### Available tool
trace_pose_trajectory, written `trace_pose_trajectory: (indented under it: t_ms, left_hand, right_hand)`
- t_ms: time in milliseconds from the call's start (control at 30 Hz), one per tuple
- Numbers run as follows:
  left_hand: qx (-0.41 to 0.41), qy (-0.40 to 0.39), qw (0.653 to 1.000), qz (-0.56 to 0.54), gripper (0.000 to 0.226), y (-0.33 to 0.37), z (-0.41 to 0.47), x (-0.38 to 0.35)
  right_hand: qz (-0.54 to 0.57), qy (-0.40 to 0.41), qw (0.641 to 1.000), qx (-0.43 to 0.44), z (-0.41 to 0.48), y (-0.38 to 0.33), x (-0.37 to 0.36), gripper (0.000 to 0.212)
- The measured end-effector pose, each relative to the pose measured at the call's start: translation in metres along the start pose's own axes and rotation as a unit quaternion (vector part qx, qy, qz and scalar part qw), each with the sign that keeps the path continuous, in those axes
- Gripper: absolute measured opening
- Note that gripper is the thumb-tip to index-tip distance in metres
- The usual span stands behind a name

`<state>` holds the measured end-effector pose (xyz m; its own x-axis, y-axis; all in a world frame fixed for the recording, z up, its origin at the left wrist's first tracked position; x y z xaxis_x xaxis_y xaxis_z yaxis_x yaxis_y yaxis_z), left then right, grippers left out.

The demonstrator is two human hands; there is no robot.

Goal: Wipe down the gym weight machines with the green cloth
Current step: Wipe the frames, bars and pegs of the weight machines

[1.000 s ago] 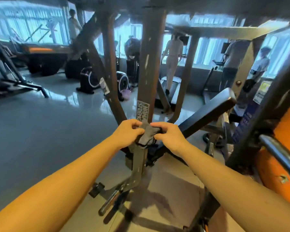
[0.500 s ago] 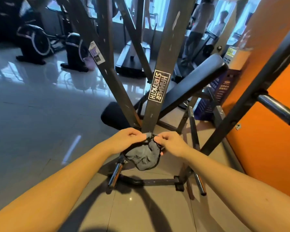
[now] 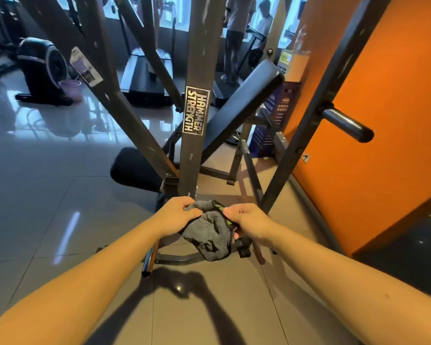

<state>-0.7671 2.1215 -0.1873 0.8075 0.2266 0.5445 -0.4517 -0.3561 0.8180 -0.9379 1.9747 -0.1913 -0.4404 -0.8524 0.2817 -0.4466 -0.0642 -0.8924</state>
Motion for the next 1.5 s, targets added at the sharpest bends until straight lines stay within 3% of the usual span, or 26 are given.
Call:
trace_pose_trajectory:
  t_ms: [233, 433, 533, 667, 800, 933, 1067, 1200, 1267, 1333, 1400, 1500]
  left_hand:
    - [-0.028, 0.008, 0.998, 0.06, 0.024, 0.016, -0.025, -0.029]
    - [0.007, 0.011, 1.0, 0.002, 0.017, 0.02, -0.074, -0.063]
    - [0.036, -0.006, 0.997, -0.071, 0.016, 0.018, -0.101, -0.075]
    - [0.079, -0.074, 0.967, -0.229, 0.021, 0.019, -0.133, -0.094]
    - [0.031, -0.116, 0.986, -0.112, 0.044, 0.012, -0.15, -0.1]
    - [0.027, -0.112, 0.993, -0.016, 0.022, 0.003, -0.15, -0.093]
    - [0.04, -0.101, 0.994, -0.03, 0.005, -0.002, -0.151, -0.077]
    - [0.021, -0.159, 0.987, -0.027, 0.014, -0.007, -0.158, -0.06]
    - [0.035, -0.188, 0.978, -0.08, 0.011, -0.012, -0.162, -0.054]
    - [0.036, -0.218, 0.971, -0.088, 0.019, -0.019, -0.163, -0.049]
    - [0.015, -0.227, 0.972, -0.061, 0.022, -0.02, -0.162, -0.049]
    - [-0.008, -0.216, 0.974, -0.072, 0.022, -0.021, -0.158, -0.048]
  right_hand:
    - [-0.027, -0.028, 0.999, -0.016, -0.057, 0.013, -0.001, 0.031]
    - [-0.158, -0.02, 0.987, -0.004, -0.108, 0.025, -0.007, 0.029]
    - [-0.162, -0.033, 0.986, -0.004, -0.133, 0.029, -0.015, 0.025]
    - [-0.119, -0.006, 0.993, 0.007, -0.151, 0.031, -0.033, 0.023]
    - [-0.123, 0.035, 0.992, 0.021, -0.16, 0.021, -0.045, 0.019]
    - [-0.18, 0.076, 0.98, 0.032, -0.157, 0.006, -0.053, 0.02]
    - [-0.247, 0.102, 0.963, 0.047, -0.151, 0.004, -0.066, 0.012]
    - [-0.297, 0.164, 0.94, 0.036, -0.143, 0.022, -0.087, 0.013]
    - [-0.312, 0.225, 0.923, 0.003, -0.136, 0.035, -0.1, 0.012]
    - [-0.292, 0.269, 0.915, -0.068, -0.136, 0.042, -0.115, 0.025]
    - [-0.247, 0.271, 0.918, -0.154, -0.139, 0.051, -0.126, 0.048]
    - [-0.087, 0.227, 0.939, -0.242, -0.146, 0.059, -0.147, 0.069]
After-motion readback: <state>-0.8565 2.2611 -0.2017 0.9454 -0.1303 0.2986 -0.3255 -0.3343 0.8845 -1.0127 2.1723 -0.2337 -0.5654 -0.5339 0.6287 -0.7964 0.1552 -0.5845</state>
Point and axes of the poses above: each hand's wrist, its own z-axis towards the middle knuckle, its own x-axis out of the back of the hand, y = z × x, the point moved 1 cm from there along z, towards the middle knuckle, and after that the axes turned 3 degrees about -y, right-handed, at the moved point
